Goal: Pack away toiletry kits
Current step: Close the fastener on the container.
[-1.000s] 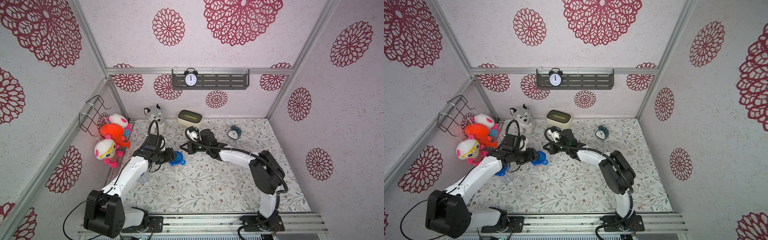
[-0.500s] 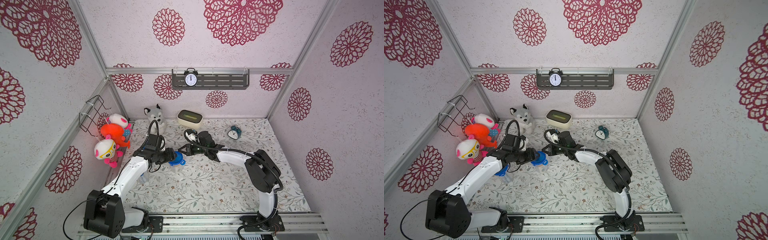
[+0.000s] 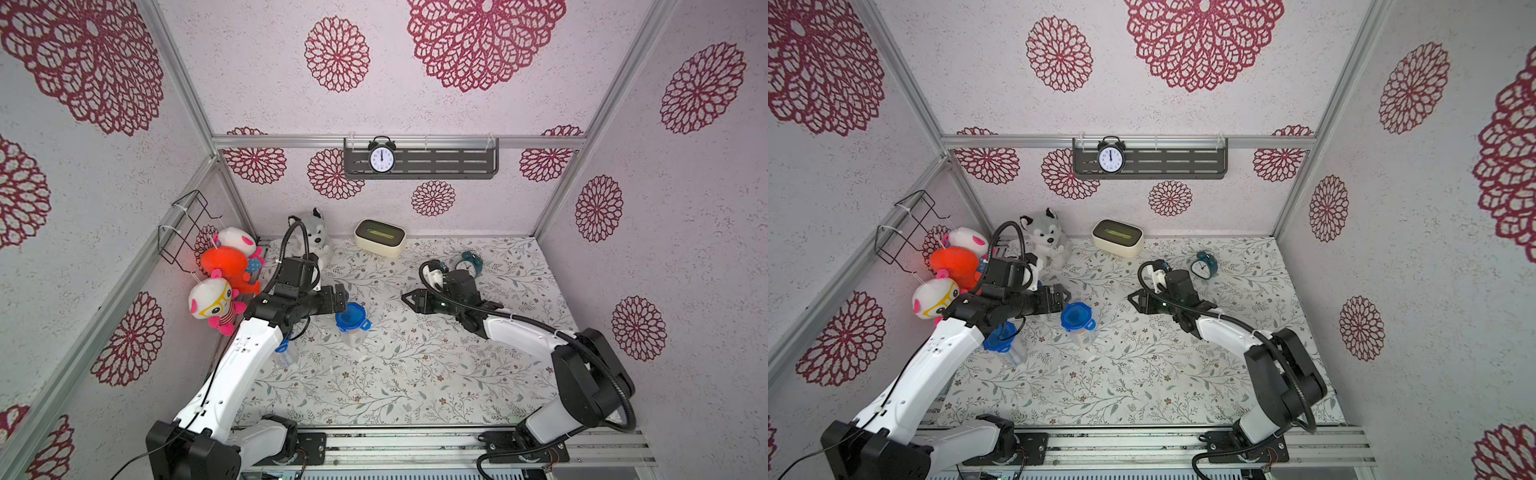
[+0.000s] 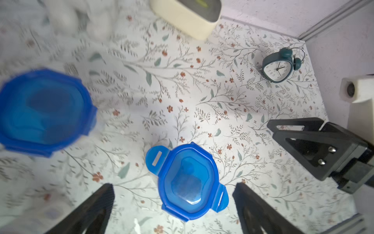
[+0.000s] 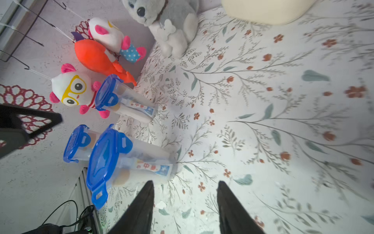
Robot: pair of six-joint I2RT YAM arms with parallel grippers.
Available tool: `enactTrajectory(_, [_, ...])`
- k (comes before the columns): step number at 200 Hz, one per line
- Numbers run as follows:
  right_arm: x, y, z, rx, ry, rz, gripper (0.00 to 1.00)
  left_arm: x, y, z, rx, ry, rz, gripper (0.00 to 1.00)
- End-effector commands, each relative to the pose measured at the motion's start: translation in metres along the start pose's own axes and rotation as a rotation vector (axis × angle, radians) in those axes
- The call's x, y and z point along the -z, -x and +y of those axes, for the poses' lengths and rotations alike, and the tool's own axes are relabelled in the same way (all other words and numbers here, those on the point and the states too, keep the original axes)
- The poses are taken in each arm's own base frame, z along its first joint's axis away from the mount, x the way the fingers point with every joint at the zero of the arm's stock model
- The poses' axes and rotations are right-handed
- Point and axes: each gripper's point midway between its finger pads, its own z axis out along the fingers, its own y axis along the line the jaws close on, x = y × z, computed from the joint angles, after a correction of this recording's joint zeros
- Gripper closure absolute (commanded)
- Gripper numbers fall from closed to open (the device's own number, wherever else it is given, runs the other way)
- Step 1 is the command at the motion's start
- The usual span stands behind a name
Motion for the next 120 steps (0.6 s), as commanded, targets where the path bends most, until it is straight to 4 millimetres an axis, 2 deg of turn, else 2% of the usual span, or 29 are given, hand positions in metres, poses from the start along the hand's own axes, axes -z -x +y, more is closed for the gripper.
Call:
enactTrajectory(1, [0.019, -0.009, -0.013, 0.013, -0.022, 0.006, 0.42, 0.009, -0.02, -0.022, -0.354, -0.036, 0.031, 0.02])
enactTrajectory(21, [0.031, -0.01, -0.02, 0.005, -0.009, 0.004, 0.37, 0.006, -0.034, -0.04, -0.506, -0.067, 0.05, 0.02])
enactTrajectory(55, [0.043, -0.01, -0.02, -0.011, 0.032, -0.009, 0.34, -0.012, -0.049, -0.033, -0.489, -0.017, 0.241, 0.02])
enactTrajectory(120, [0.053, -0.008, -0.029, -0.031, 0.054, -0.023, 0.32, -0.034, -0.058, -0.031, -0.585, -0.014, 0.397, 0.02])
